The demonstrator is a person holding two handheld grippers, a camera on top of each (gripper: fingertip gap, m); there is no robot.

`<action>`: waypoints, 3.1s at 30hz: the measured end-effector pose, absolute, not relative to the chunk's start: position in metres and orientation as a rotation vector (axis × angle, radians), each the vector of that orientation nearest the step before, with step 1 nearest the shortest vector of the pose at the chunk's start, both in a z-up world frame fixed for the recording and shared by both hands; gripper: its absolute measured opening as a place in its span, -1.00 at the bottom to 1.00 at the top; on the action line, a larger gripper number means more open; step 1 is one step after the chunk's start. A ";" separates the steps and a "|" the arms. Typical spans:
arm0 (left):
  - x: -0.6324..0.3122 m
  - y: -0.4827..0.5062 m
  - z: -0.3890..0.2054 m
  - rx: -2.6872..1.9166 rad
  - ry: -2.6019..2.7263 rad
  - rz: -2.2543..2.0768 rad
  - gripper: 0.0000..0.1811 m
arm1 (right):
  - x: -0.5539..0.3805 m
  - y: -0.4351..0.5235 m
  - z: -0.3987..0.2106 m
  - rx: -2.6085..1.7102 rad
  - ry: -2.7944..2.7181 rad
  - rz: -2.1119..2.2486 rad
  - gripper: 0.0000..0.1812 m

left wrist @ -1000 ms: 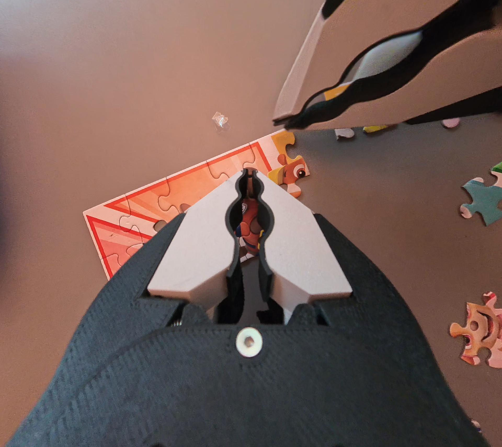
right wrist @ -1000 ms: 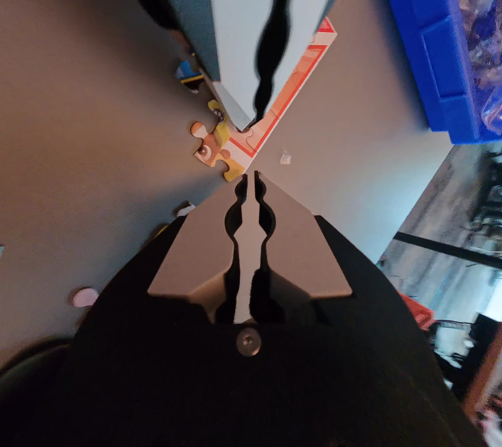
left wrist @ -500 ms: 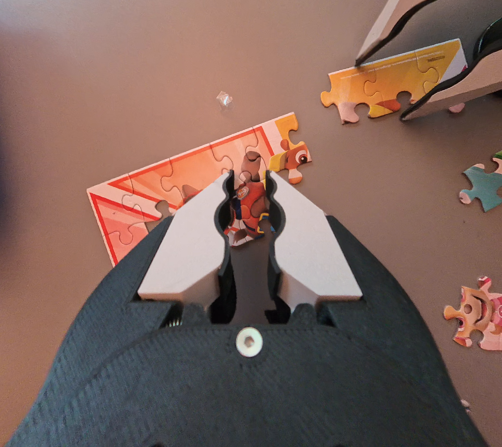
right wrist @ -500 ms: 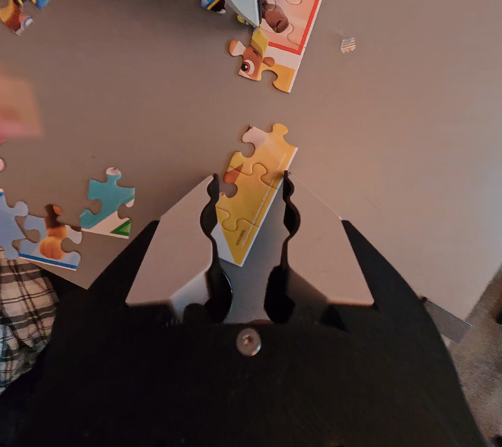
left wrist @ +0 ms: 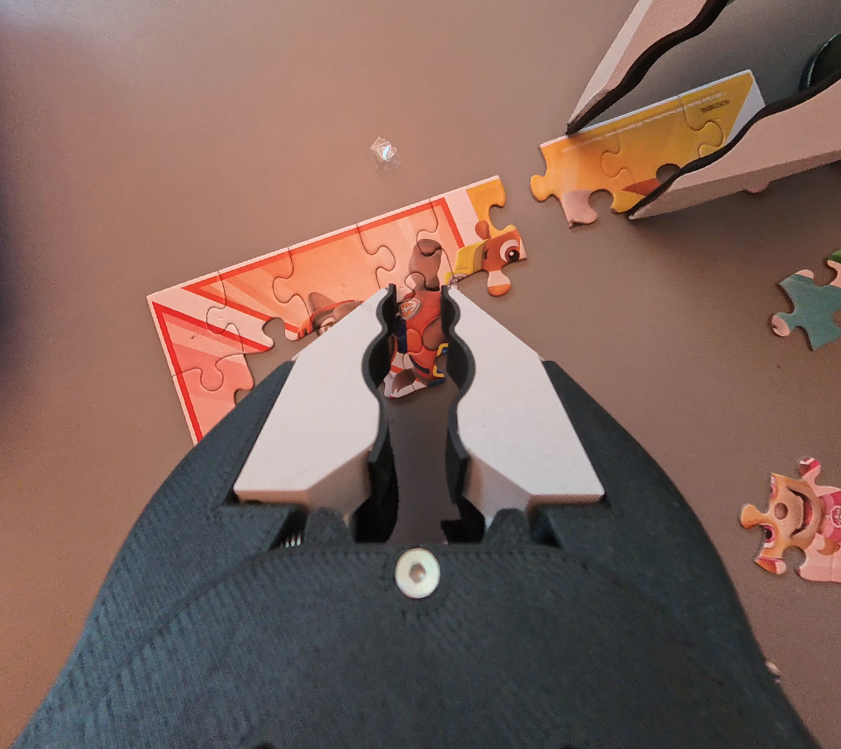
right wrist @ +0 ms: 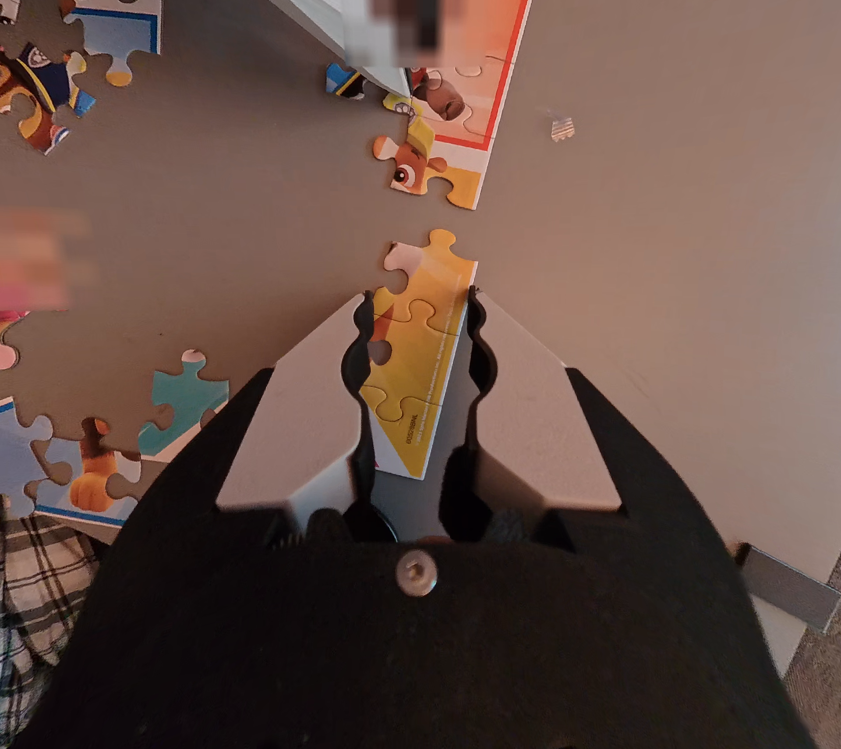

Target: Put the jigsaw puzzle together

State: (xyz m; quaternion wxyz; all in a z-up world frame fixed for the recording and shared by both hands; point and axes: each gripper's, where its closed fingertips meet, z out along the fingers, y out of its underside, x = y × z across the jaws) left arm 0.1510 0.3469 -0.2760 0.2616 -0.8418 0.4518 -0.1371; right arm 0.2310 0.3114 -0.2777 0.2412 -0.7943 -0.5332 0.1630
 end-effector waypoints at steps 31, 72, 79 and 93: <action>0.152 0.349 -0.276 -2.275 1.218 -0.388 -0.82 | 0.198 0.326 -0.276 -2.081 -1.472 0.453 -0.78; 0.119 0.375 -0.277 -2.367 1.119 -0.347 -0.64 | 0.233 0.304 -0.277 -2.153 -1.351 0.447 -0.77; 0.121 0.361 -0.256 -2.285 1.168 -0.359 -0.61 | 0.245 0.307 -0.252 -2.093 -1.257 0.502 -0.57; 0.039 0.236 -0.223 -2.432 1.187 -0.167 -0.54 | 0.256 0.205 -0.261 -1.992 -1.542 0.612 -0.49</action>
